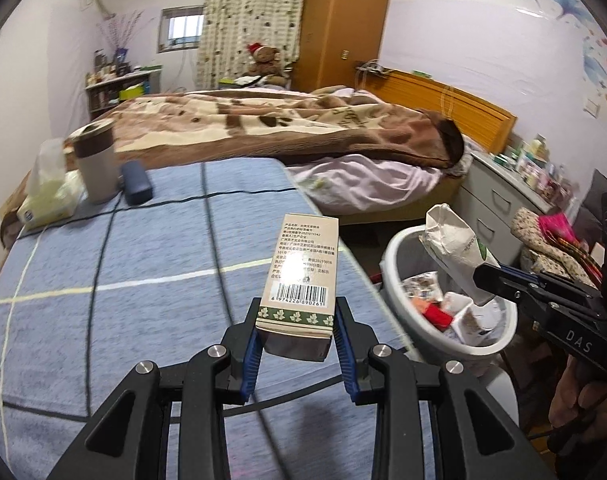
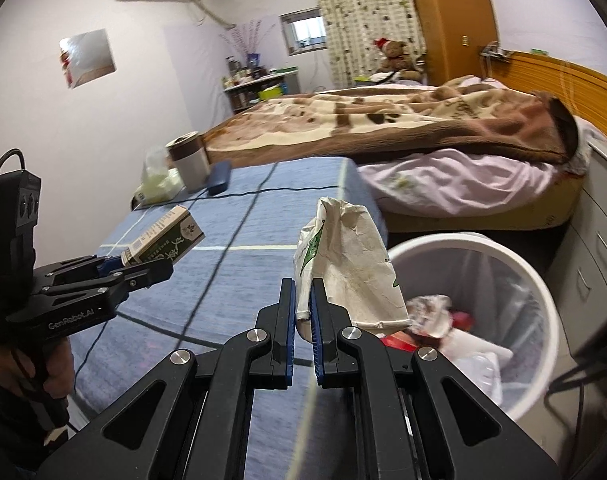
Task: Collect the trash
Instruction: 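Carry the medicine box and paper bag over the trash bin with both tools, then open both tools to drop the medicine box and paper bag into the bin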
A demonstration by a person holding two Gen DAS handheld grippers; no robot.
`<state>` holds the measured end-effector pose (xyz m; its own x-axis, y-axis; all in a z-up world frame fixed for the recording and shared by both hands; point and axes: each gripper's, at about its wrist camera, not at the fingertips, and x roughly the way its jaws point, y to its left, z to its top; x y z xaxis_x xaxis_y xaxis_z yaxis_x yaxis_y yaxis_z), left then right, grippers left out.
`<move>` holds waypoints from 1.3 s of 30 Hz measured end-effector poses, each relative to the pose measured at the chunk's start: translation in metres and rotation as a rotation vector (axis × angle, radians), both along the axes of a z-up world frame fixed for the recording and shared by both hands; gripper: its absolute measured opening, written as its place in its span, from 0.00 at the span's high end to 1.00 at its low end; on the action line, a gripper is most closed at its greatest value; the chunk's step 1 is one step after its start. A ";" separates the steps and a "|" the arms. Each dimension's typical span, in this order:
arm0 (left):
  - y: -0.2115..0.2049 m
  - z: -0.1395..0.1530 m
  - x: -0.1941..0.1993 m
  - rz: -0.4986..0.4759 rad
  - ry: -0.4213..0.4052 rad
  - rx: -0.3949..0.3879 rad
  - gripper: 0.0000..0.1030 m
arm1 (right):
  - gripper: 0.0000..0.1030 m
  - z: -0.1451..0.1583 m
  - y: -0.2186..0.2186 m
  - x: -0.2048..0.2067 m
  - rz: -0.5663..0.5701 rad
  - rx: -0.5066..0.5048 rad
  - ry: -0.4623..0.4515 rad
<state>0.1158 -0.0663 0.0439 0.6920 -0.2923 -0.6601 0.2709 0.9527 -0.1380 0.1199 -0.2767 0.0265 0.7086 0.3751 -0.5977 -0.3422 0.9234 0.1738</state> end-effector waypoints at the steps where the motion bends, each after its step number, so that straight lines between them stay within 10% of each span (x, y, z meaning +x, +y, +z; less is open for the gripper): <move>1: -0.005 0.001 -0.001 -0.008 -0.002 0.001 0.68 | 0.93 0.000 -0.005 0.000 -0.013 0.003 -0.003; 39: -0.178 -0.060 0.068 -0.312 0.137 0.016 0.67 | 0.93 -0.046 -0.104 0.026 -0.270 0.022 0.131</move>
<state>0.1842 -0.2445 -0.0157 0.4758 -0.4648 -0.7467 0.5295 0.8293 -0.1788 0.1455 -0.3804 -0.0193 0.7018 0.1974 -0.6844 -0.0580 0.9735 0.2213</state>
